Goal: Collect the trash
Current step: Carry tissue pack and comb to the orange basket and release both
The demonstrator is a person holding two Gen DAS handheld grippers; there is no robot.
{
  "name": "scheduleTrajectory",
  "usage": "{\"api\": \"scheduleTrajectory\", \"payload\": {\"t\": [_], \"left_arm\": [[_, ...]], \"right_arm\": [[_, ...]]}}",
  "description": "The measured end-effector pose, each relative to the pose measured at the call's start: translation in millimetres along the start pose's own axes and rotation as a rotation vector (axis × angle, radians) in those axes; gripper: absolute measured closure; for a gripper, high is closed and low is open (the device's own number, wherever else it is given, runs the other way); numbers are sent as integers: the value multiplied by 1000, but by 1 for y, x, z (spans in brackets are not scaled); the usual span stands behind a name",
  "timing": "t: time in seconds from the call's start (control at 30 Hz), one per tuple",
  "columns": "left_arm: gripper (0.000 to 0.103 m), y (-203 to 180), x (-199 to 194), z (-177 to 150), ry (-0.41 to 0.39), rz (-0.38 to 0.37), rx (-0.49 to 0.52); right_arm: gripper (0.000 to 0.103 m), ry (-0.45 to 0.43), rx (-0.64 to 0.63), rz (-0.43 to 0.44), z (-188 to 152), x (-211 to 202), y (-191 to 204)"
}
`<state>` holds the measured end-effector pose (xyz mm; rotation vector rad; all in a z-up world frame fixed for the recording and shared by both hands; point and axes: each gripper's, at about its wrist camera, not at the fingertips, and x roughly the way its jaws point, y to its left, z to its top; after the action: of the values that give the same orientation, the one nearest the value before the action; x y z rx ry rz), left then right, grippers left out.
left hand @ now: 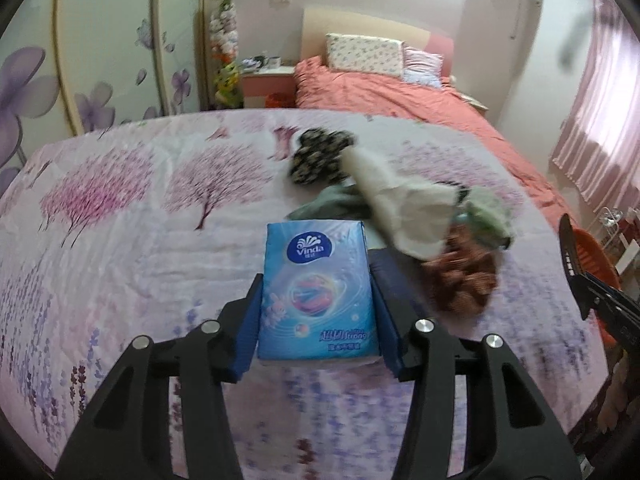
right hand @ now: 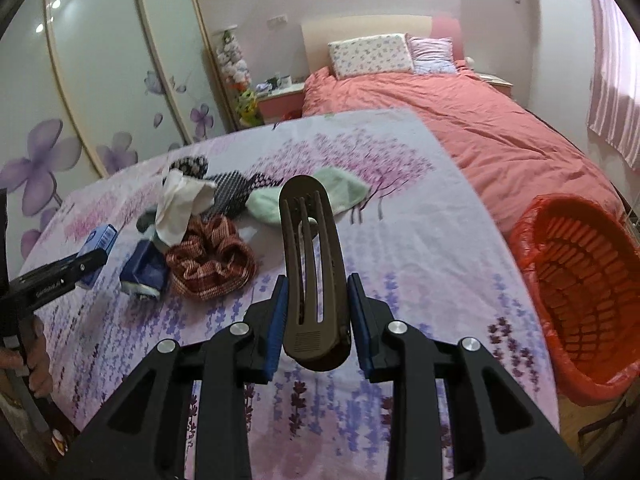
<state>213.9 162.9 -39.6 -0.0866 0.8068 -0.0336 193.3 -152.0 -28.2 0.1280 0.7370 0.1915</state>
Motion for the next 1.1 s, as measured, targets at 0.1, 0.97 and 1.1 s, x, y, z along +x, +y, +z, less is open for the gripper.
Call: {"api": "scheduleTrajectory", "payload": {"t": [0.1,0.97,1.1], "left_arm": [[53,-19,-11,6,-29,-31,25],[53,-283,-19,23,-88,-481,319],[53,-328,-7,17,-63,-538,356]], "right_arm": [[73,-33,25,-5,3,-11,-9],[73,-249,317,-211,6,-90,-162],[73,-264,361,-241,5,-91,-186]]}}
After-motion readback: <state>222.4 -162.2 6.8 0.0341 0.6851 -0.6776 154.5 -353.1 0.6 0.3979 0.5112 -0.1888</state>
